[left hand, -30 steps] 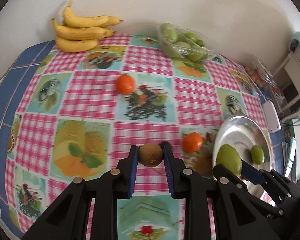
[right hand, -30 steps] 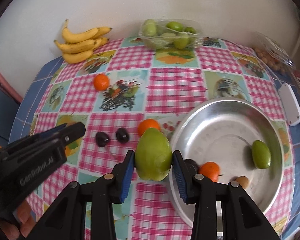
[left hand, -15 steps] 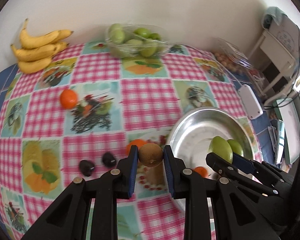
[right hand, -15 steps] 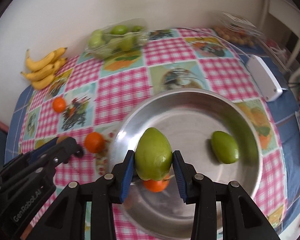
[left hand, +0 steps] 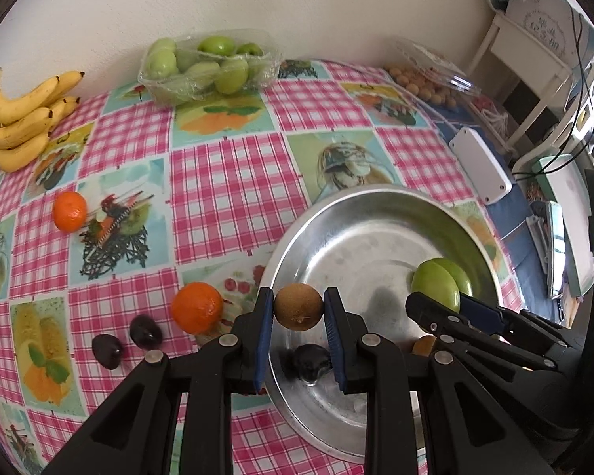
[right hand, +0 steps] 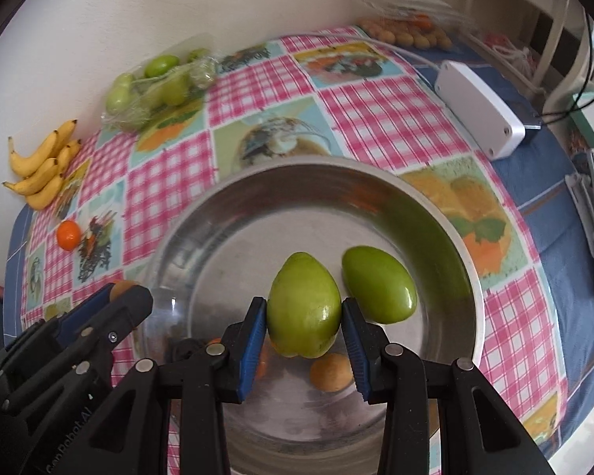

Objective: Organize fruits
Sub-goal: 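Carry the kiwi and pear over the steel bowl with both tools, then open both tools to drop the kiwi and pear into the bowl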

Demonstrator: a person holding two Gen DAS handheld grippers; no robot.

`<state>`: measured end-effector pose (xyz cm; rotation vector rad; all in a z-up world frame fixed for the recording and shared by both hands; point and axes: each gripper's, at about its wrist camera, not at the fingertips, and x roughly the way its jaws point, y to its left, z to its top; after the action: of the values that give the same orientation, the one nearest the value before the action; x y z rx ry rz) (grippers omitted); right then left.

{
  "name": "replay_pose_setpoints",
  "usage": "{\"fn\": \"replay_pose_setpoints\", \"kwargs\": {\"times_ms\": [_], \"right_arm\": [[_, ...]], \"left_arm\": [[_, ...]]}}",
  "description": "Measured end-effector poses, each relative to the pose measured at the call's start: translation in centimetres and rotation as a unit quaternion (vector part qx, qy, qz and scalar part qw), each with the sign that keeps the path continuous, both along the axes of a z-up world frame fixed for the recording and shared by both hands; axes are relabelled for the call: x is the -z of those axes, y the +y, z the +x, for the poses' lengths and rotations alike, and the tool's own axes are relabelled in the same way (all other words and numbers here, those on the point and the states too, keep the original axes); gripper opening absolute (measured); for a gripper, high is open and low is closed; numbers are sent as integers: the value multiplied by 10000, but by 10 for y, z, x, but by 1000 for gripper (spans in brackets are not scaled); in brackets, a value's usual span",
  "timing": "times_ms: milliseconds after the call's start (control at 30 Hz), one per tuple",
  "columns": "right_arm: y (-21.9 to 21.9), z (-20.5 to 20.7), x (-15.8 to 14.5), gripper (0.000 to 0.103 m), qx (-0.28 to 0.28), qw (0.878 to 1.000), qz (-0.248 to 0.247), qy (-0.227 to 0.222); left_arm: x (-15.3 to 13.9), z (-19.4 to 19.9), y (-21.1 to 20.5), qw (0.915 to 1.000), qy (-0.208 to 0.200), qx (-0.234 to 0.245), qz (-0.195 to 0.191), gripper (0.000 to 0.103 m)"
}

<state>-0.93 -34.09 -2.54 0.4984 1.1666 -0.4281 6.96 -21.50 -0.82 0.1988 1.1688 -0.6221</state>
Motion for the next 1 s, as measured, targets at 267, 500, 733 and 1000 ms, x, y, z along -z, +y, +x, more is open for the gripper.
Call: {"fn": "replay_pose_setpoints", "kwargs": {"times_ms": [267, 500, 733, 1000], "right_arm": [[0, 2, 15, 41, -54, 9998, 82, 198], [-1, 2, 19, 41, -82, 9996, 48, 284], [-2, 7, 19, 41, -87, 9994, 55, 317], [-2, 8, 17, 41, -180, 9993, 32, 338]], "left_arm": [[11, 1, -3, 9999, 112, -20, 55, 27], [20, 1, -7, 9997, 220, -1, 88, 27], [20, 1, -7, 9996, 285, -26, 62, 27], [17, 2, -3, 9993, 373, -84, -10, 28]]}}
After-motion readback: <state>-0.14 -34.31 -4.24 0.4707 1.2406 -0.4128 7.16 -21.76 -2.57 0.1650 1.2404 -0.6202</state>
